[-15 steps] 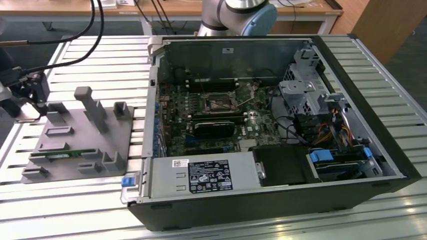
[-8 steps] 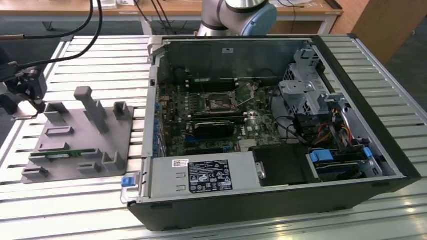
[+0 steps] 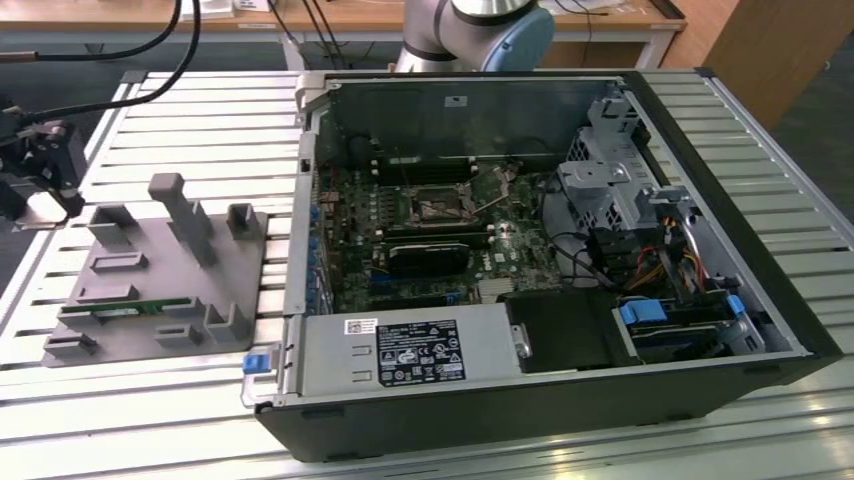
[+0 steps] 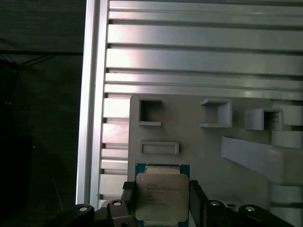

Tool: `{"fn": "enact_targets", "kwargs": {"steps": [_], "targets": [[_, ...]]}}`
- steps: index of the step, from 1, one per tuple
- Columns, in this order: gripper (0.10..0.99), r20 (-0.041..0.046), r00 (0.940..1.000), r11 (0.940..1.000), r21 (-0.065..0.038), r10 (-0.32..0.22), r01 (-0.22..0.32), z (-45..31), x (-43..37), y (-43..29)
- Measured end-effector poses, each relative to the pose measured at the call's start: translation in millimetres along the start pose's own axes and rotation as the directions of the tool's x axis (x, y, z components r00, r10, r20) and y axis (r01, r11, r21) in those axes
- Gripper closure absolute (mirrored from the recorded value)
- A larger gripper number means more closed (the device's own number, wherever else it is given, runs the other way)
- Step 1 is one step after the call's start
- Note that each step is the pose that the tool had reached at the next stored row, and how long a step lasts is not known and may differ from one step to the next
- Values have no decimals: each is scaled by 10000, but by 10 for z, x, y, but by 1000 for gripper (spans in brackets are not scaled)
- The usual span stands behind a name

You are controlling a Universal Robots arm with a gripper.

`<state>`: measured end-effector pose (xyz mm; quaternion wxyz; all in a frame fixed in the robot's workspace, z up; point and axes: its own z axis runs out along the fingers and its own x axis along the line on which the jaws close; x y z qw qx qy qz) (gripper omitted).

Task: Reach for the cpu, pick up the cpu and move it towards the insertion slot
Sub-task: 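Pick up the cpu and move it towards the insertion slot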

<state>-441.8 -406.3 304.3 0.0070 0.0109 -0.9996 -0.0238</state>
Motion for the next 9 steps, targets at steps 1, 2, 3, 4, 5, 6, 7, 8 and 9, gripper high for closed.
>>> {"fn": "enact_targets", "kwargs": {"steps": [1, 2, 3, 4, 5, 6, 7, 8, 9], "targets": [[545, 0, 10000, 10000, 1, 0, 0, -12, 0, 2], [545, -1, 10000, 10000, 3, 1, -1, -24, 0, 5], [545, 0, 10000, 10000, 5, 1, -1, -36, 0, 7], [545, 0, 10000, 10000, 6, 1, -1, -48, 0, 9], [545, -1, 10000, 10000, 9, 1, -1, -58, 1, 11], [545, 0, 10000, 10000, 10, 1, -1, -69, 1, 14], [545, 0, 10000, 10000, 12, 1, -1, -80, 0, 16], [545, 0, 10000, 10000, 13, 2, -2, -93, 1, 18], [545, 0, 10000, 10000, 14, 2, -2, -107, 1, 20]]}}
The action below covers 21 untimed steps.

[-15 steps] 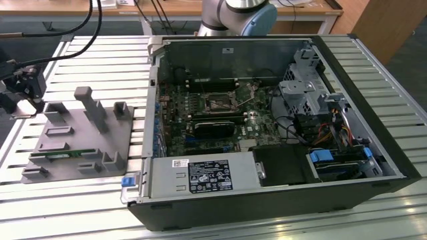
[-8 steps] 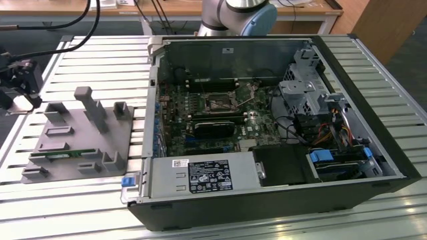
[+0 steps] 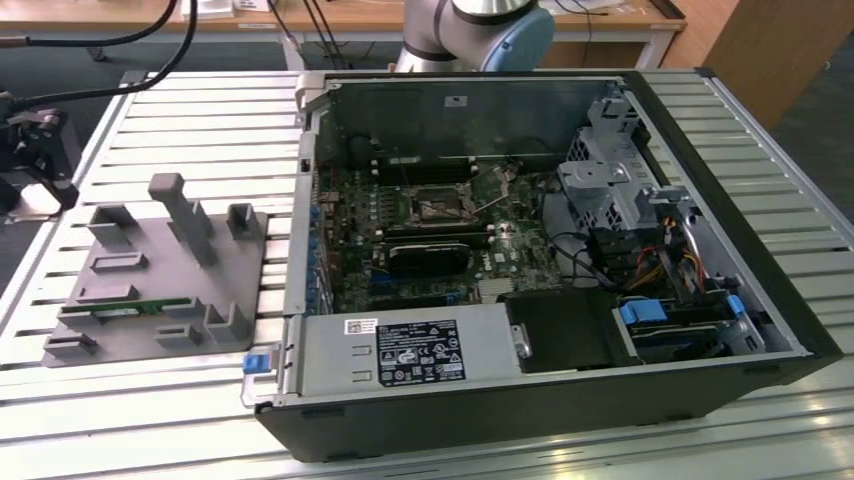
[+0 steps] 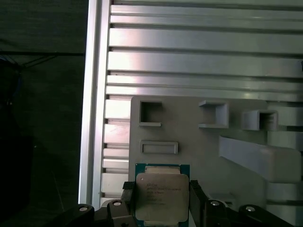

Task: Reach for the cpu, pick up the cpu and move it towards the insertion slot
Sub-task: 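Pick up the cpu and move it towards the insertion slot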

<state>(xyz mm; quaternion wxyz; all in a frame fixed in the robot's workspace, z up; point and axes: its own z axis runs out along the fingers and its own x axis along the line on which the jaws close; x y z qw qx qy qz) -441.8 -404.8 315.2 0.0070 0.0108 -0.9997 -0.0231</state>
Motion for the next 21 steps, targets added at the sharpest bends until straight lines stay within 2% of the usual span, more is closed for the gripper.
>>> {"fn": "enact_targets", "kwargs": {"steps": [21], "targets": [[545, 0, 10000, 10000, 6, 5, -5, -307, -4, 29]]}}
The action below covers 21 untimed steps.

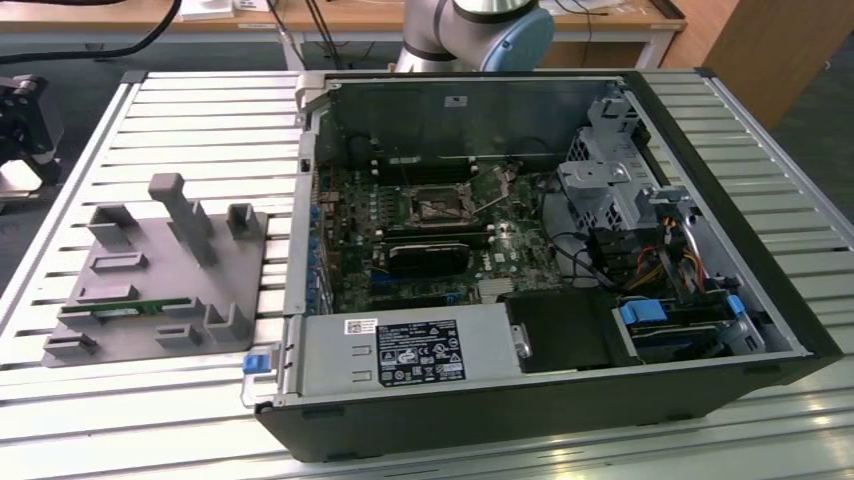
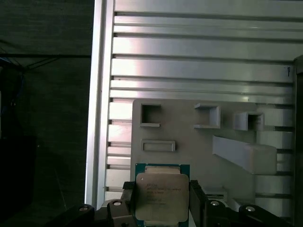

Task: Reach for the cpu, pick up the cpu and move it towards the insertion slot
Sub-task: 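Pick up the cpu and move it towards the insertion slot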

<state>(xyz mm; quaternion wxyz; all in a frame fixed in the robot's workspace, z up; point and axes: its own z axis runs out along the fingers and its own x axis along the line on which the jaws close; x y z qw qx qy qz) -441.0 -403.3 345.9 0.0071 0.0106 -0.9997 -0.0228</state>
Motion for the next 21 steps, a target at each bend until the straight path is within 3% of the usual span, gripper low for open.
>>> {"fn": "enact_targets", "kwargs": {"steps": [8, 21], "targets": [[545, 0, 10000, 10000, 8, 0, 0, -154, 1, 11], [545, -1, 10000, 10000, 81, 5, -5, -522, 6, 61]]}}
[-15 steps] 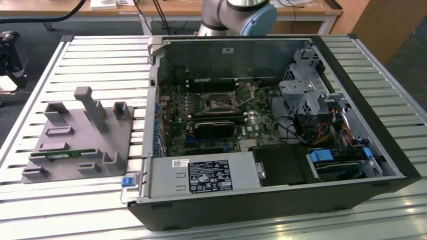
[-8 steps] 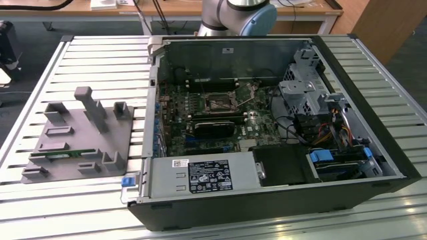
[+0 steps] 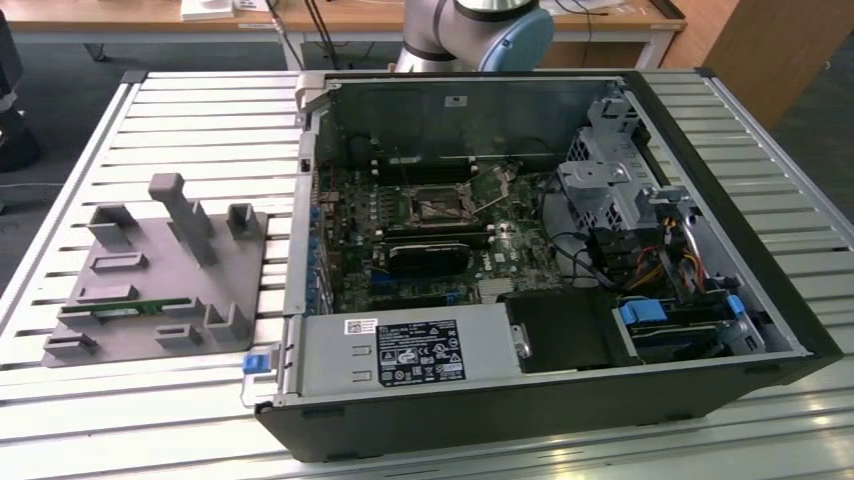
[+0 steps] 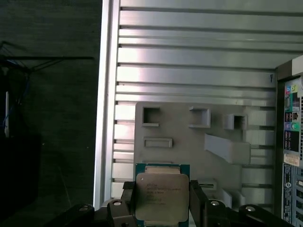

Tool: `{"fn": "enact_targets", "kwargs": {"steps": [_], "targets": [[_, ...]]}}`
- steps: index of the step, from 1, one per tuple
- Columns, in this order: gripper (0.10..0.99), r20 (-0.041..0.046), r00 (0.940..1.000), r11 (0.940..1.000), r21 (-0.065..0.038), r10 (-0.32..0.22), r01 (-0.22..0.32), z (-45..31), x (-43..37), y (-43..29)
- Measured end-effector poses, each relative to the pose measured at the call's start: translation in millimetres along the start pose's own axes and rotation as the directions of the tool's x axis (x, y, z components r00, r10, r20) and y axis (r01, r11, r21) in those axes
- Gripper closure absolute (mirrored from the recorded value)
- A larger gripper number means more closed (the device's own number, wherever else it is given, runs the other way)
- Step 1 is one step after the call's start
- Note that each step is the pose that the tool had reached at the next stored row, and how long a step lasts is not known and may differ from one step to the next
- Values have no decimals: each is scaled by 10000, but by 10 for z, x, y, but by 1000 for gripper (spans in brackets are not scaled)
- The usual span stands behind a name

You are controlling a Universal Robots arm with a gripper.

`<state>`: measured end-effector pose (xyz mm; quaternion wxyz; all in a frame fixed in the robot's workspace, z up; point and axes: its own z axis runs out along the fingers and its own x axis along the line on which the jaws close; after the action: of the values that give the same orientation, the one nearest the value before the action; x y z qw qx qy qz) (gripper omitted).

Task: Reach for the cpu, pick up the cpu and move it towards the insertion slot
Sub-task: 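Pick up the cpu and move it towards the insertion slot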

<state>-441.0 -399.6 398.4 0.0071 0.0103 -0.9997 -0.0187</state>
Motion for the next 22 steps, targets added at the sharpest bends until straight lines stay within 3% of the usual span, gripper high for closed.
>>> {"fn": "enact_targets", "kwargs": {"steps": [3, 6, 11, 22], "targets": [[545, 0, 10000, 10000, 7, 3, -3, -76, 1, 8], [545, 1, 10000, 10000, 8, 2, -2, -83, -9, 10], [545, -1, 10000, 10000, 8, 3, -3, -85, -133, 8], [545, -4, 10000, 10000, 7, 3, -3, -88, -324, 4]]}}
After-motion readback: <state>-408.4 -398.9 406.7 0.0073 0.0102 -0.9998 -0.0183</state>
